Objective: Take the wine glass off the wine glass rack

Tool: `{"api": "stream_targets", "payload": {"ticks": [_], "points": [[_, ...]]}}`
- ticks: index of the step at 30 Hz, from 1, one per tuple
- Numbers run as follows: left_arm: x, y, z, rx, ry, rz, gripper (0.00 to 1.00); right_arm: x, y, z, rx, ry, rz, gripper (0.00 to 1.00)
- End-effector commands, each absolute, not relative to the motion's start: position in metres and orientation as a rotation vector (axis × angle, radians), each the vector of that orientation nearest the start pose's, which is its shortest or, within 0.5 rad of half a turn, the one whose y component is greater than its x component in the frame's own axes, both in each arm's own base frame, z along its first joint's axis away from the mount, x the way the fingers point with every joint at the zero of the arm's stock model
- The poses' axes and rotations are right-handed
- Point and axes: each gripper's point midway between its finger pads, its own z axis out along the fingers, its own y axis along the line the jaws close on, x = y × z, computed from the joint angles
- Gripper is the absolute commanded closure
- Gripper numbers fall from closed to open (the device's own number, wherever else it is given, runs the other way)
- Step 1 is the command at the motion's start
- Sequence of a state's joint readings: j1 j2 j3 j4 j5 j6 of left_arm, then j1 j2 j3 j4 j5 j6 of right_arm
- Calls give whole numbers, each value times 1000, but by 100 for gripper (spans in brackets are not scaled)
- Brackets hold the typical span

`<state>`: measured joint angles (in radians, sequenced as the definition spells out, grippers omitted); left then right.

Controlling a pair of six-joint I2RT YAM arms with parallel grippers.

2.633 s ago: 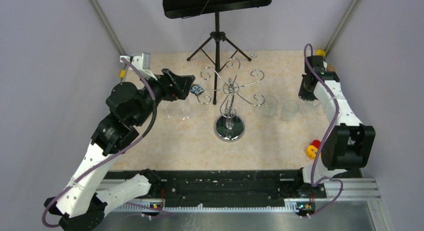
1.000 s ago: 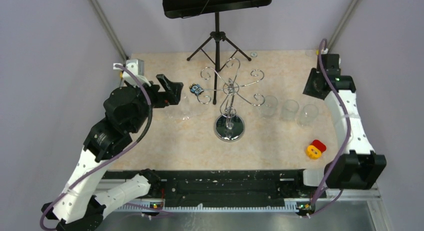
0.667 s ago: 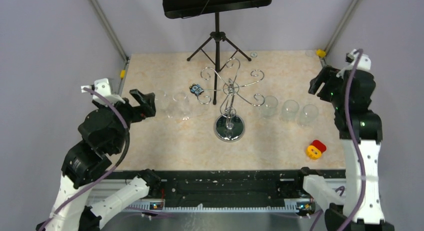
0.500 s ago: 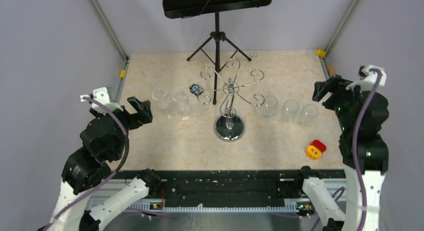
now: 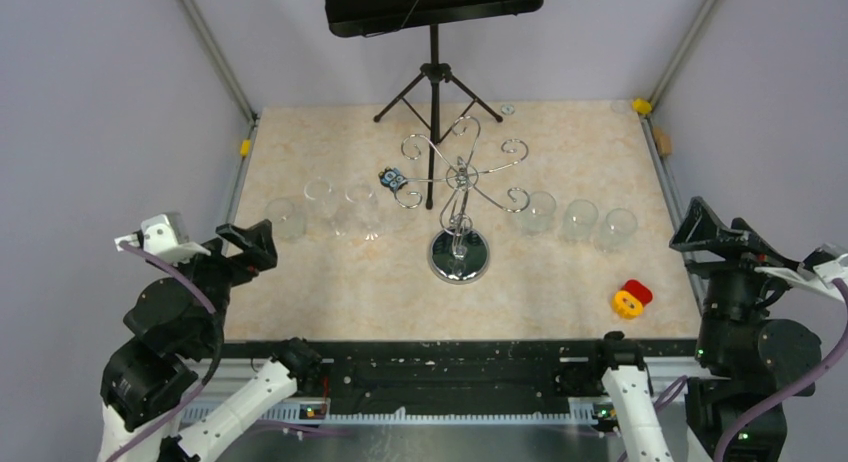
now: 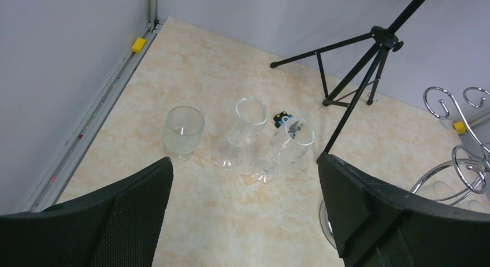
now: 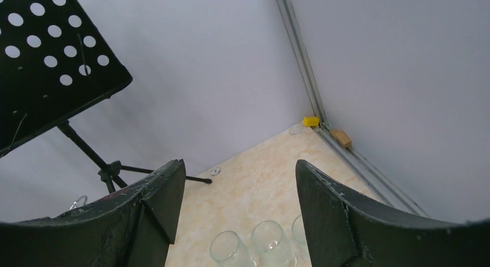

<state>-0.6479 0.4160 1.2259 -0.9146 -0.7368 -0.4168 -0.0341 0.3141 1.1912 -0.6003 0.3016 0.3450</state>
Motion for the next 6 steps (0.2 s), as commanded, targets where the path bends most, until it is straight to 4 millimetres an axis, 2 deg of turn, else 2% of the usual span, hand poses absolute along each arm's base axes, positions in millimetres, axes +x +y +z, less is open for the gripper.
{"api": "stream_targets", "payload": {"ticks": [1,6], "points": [[152,21,388,-383,1555,-210,1,128,-48,453,540,1184,75,30],[150,24,387,-395,1546,-209,1,134,-44,448,537,1200,101,30]]}}
